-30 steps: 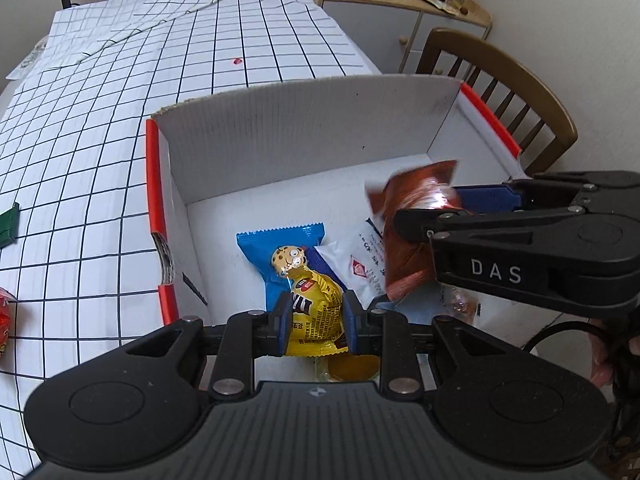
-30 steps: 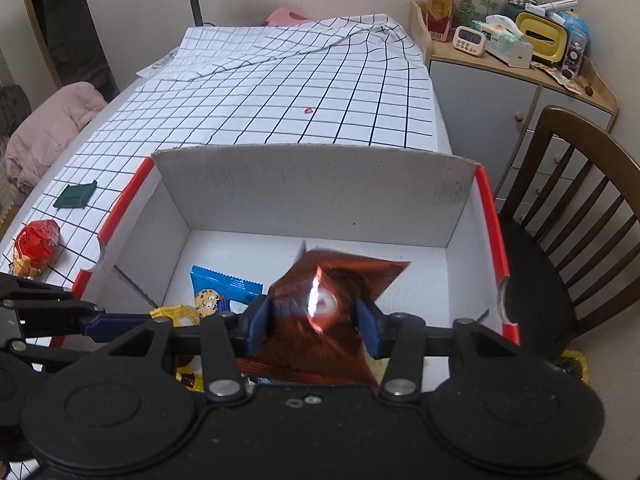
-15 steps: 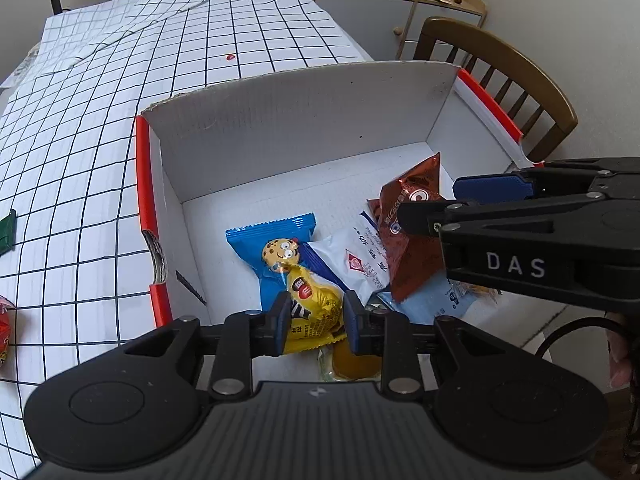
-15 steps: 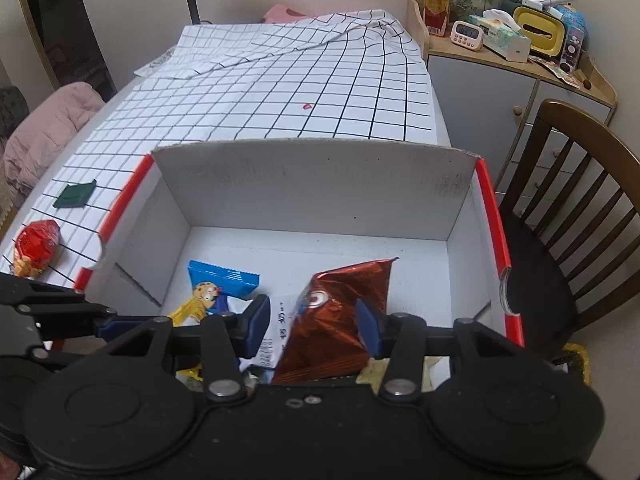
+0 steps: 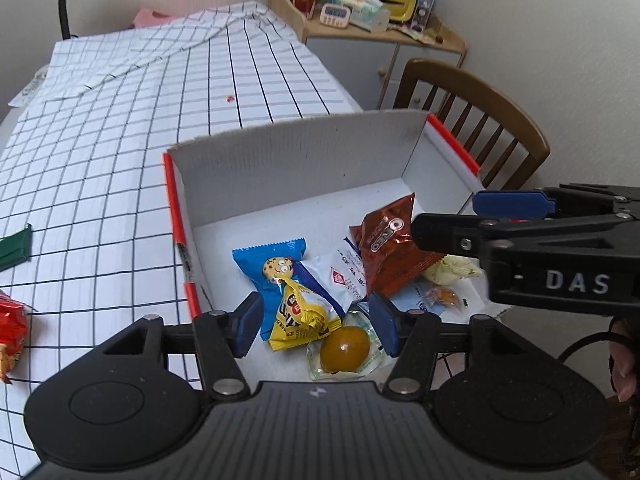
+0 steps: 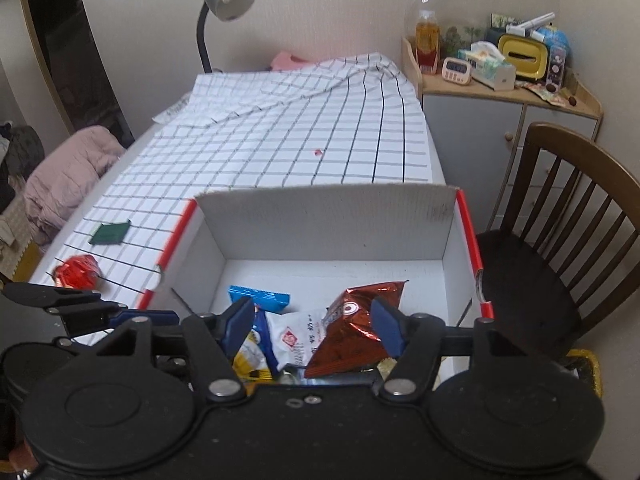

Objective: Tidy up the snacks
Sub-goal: 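Open both tools to drop the packet and bag into the box, then move both tools back toward the red chip bag and small candies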

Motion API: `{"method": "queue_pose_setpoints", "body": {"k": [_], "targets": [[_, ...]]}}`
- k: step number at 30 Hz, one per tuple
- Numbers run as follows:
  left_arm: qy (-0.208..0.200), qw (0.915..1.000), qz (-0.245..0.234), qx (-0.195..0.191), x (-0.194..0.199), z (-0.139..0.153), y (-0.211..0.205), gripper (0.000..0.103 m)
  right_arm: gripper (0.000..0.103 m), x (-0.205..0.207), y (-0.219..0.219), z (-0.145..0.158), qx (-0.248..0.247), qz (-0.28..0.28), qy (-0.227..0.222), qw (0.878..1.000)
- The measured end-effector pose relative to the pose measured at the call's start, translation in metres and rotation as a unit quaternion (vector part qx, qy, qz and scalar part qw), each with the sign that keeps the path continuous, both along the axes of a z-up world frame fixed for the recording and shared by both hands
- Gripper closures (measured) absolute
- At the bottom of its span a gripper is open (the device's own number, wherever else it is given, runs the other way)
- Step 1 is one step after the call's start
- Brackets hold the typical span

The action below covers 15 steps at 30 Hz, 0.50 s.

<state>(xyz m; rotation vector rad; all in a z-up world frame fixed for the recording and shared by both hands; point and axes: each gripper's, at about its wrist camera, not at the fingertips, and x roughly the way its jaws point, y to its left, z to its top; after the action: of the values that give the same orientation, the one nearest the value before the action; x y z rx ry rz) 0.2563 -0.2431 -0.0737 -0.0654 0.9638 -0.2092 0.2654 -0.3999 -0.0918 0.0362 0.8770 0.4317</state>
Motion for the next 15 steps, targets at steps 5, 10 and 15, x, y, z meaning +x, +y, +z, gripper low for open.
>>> {"method": "queue_pose_setpoints", "body": {"k": [5,10,15], "targets": [[-0.022,0.9997,0.0,-0.01,-0.015,0.016,0.009,0.046,0.031,-0.018,-0.001,0.015,0.012,-0.003,-0.017,1.0],[-0.043,0.9989,0.005,-0.017,-0.03,0.029,0.021,0.044,0.025,-0.033,0.001,0.031,0.027,-0.005,-0.035,0.999],[-0.058,0.998,0.013,-0.021,-0.043,0.041,0.038,0.042,0.02,-0.049,0.008,0.044,0.044,-0.008,-0.053,0.998]]}}
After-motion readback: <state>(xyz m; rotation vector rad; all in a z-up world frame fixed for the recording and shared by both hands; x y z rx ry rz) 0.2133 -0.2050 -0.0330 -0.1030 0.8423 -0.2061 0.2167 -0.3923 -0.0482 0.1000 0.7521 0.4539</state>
